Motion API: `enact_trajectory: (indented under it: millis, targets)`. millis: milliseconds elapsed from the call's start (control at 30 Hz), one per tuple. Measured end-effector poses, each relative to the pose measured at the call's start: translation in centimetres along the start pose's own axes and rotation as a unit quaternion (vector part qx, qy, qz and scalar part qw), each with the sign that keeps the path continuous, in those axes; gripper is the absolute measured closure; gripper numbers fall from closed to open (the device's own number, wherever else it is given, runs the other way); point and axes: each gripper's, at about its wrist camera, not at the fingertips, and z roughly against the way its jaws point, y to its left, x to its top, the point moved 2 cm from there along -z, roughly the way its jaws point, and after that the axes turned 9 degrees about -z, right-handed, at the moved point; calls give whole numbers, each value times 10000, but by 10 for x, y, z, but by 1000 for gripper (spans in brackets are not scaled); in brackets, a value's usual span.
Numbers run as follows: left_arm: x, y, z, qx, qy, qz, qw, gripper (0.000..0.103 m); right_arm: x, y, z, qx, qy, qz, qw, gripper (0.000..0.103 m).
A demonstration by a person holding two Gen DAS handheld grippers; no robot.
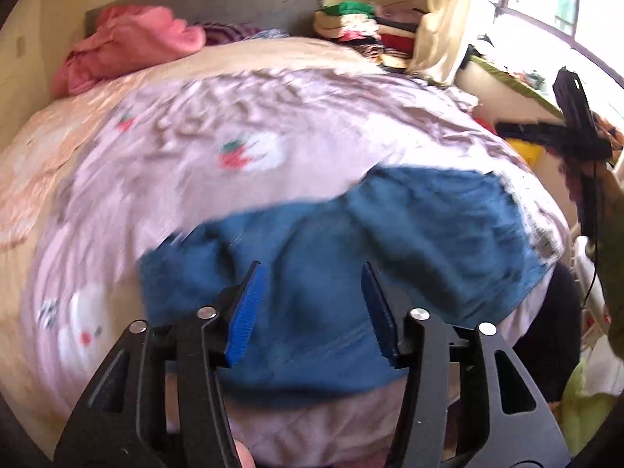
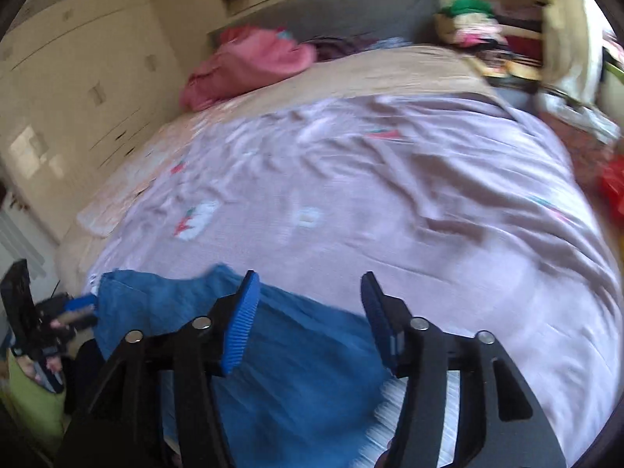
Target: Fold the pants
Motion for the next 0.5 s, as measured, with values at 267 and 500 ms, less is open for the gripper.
enact_trajectory:
  millis: [267,500]
  targets:
    - [74,-37,-88,-551,167,-171,9982,55,-24,-95,2,-336,219,-722,9966,46]
    - [90,-39,-163,-338,755,-184,9964,57,-37,-113,-44,-8,644,-825,9945,45]
